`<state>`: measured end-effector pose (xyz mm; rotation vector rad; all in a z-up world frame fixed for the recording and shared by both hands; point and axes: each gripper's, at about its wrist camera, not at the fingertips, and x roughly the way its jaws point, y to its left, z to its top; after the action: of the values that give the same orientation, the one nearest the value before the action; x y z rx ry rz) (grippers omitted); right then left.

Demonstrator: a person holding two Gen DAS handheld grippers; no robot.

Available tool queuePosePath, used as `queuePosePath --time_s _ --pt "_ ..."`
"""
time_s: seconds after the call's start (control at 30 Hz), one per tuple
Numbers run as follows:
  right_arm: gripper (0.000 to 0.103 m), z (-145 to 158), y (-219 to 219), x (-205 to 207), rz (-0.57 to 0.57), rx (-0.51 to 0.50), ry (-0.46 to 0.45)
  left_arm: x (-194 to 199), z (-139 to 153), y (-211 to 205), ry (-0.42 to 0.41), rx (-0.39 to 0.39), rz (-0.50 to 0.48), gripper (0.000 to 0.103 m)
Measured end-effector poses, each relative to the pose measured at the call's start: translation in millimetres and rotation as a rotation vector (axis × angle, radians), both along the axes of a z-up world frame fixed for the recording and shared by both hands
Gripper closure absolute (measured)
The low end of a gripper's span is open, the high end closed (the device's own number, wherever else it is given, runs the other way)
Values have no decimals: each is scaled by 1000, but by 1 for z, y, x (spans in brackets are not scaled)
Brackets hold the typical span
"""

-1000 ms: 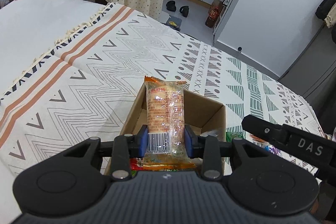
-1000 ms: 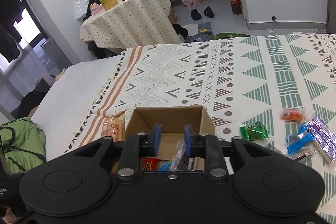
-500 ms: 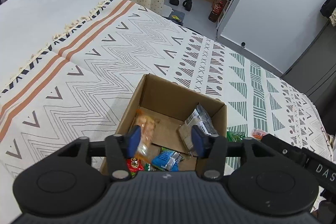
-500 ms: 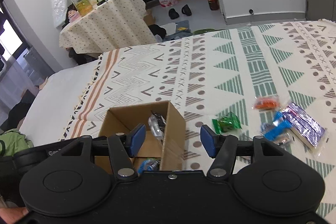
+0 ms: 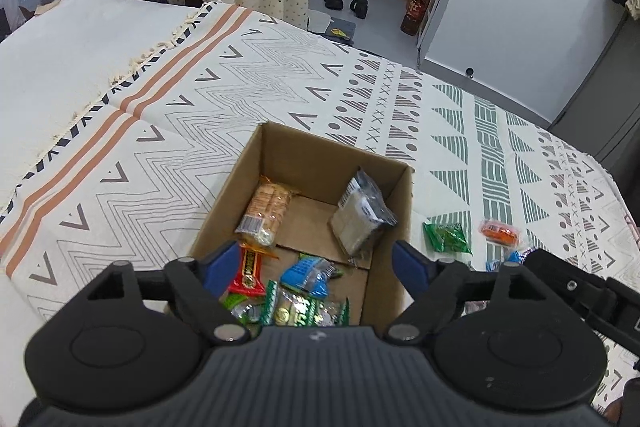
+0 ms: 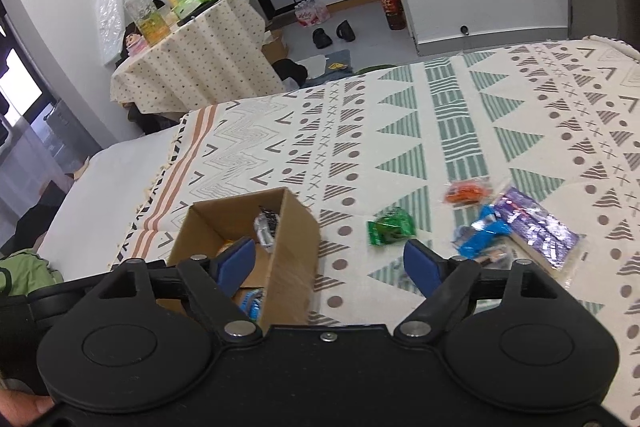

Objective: Organize snacks
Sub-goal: 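Move both open tools back over the remaining snacks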

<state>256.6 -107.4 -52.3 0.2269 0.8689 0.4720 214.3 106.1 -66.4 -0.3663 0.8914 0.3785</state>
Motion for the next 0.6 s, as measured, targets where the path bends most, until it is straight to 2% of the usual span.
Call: queuePosePath --time_s 0.43,0.6 --pt "11 -3 -56 -4 -49 13 -13 2 4 -50 -6 15 -61 18" --pt "0 -6 -74 -5 -60 3 -25 2 4 -69 -8 44 -83 11"
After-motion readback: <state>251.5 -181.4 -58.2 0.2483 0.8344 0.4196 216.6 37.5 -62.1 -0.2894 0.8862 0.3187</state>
